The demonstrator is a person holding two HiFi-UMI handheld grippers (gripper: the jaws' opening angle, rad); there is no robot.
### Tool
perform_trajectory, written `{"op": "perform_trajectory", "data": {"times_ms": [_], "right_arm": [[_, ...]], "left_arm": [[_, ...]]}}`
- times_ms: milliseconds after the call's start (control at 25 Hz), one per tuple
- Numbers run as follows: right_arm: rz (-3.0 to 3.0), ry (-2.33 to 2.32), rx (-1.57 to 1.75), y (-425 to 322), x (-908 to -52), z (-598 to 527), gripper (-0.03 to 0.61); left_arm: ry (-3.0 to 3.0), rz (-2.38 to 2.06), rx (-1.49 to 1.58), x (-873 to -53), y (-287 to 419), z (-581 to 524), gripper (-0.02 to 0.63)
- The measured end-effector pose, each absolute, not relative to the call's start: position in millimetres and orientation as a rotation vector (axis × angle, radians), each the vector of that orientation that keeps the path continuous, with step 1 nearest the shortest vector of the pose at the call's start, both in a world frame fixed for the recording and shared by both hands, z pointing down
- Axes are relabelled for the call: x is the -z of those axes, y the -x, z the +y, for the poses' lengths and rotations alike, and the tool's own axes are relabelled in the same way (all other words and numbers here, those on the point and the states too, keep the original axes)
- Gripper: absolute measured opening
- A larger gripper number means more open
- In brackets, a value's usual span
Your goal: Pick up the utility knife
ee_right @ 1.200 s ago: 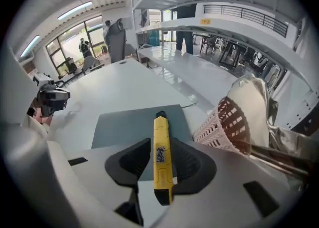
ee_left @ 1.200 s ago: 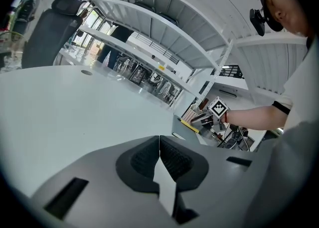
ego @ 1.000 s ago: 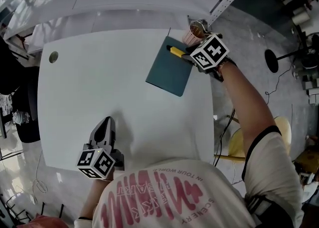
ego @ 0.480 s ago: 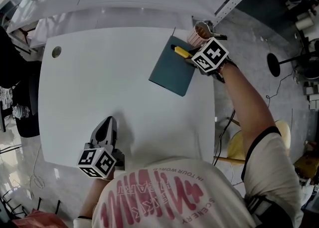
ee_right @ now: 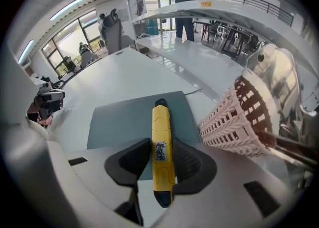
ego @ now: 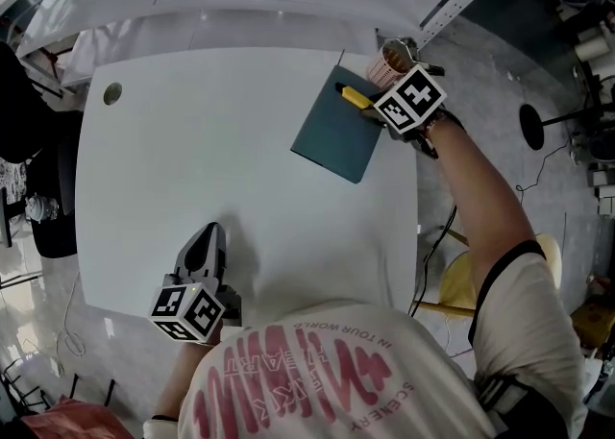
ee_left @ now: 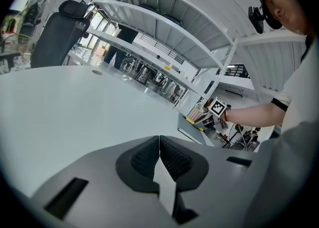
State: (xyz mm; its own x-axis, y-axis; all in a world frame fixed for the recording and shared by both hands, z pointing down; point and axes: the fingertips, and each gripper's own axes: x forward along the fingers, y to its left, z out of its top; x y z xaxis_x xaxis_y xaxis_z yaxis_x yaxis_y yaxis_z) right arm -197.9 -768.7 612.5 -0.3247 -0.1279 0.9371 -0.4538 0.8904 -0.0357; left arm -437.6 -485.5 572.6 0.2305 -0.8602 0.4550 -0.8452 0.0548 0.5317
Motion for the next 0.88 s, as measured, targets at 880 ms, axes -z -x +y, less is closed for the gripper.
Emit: {"op": "perform_trajectory", "data": {"times_ms": [880], "right_arm": [[-1.861,-0.615,-0.419,197.9,-610.1,-758.1,0.129]], "left_arm": [[-1.748,-1.598,0.060,-572.9,449.2,-470.7,0.025]]}}
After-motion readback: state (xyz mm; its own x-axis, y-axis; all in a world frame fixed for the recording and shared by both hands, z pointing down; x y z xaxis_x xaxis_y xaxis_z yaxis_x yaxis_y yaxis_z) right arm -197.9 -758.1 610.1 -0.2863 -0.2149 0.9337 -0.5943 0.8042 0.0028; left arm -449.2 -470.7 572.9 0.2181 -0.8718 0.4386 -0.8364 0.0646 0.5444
